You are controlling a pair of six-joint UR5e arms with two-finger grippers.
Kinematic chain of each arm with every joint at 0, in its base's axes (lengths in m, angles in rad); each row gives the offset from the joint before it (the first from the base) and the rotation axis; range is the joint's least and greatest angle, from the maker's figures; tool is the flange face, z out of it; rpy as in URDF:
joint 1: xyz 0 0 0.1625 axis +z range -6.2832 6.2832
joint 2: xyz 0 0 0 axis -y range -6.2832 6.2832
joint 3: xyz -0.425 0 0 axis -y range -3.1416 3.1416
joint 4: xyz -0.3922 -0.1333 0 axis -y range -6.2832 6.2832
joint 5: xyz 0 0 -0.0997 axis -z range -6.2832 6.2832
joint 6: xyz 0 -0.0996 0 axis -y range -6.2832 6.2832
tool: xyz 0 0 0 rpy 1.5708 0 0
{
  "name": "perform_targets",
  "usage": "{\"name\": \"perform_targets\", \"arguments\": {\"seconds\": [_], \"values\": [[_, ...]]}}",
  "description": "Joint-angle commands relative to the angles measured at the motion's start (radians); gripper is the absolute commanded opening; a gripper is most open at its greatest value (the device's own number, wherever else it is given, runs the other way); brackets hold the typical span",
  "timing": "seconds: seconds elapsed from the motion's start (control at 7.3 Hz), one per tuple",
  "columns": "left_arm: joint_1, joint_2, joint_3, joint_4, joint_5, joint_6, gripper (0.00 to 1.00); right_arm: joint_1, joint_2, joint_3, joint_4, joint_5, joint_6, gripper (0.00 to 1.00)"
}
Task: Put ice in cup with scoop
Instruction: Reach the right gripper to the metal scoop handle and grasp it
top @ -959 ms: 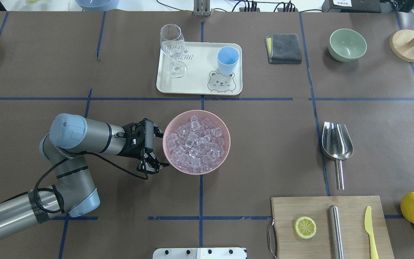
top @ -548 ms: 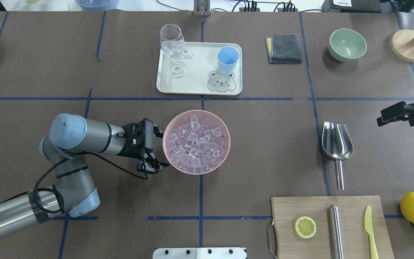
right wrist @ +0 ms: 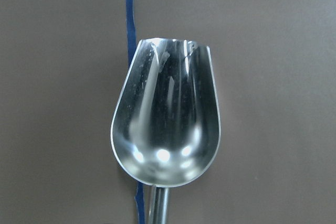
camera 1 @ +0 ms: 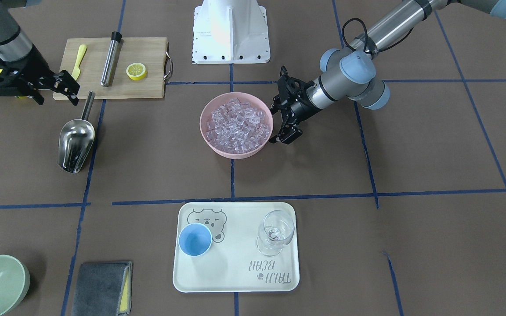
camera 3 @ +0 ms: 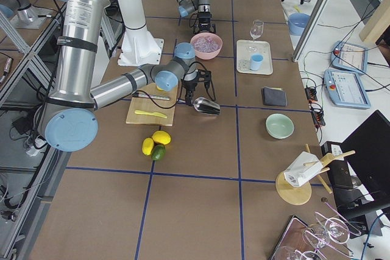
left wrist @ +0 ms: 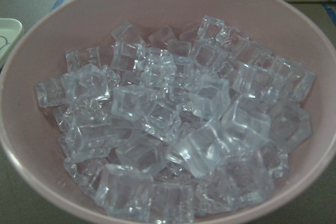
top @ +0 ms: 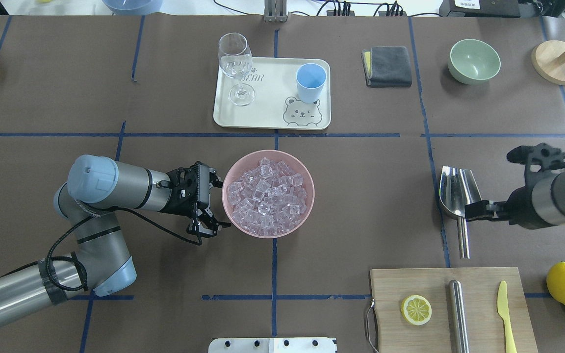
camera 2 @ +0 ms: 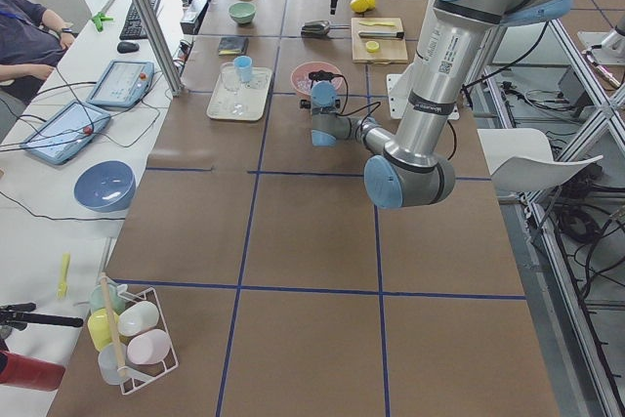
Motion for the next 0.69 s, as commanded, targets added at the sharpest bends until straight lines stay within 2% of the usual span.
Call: {"name": "perform_targets", "arguments": {"seconds": [0.0, 0.27, 0.55], "values": [[0.000, 0.000, 0.000, 0.000, 0.000, 0.002, 1.00, -0.148, 0.025, -0.015, 0.007, -0.084, 0.090, 0.96], [0.000, 0.000, 0.000, 0.000, 0.000, 0.000, 1.00, -0.168, 0.051, -0.043, 0.007, -0.085, 0.090, 0.85], [0.000, -0.002, 0.000, 0.000, 0.000, 0.000, 1.00, -0.167, 0.051, -0.048, 0.007, -0.078, 0.073, 0.66]]}}
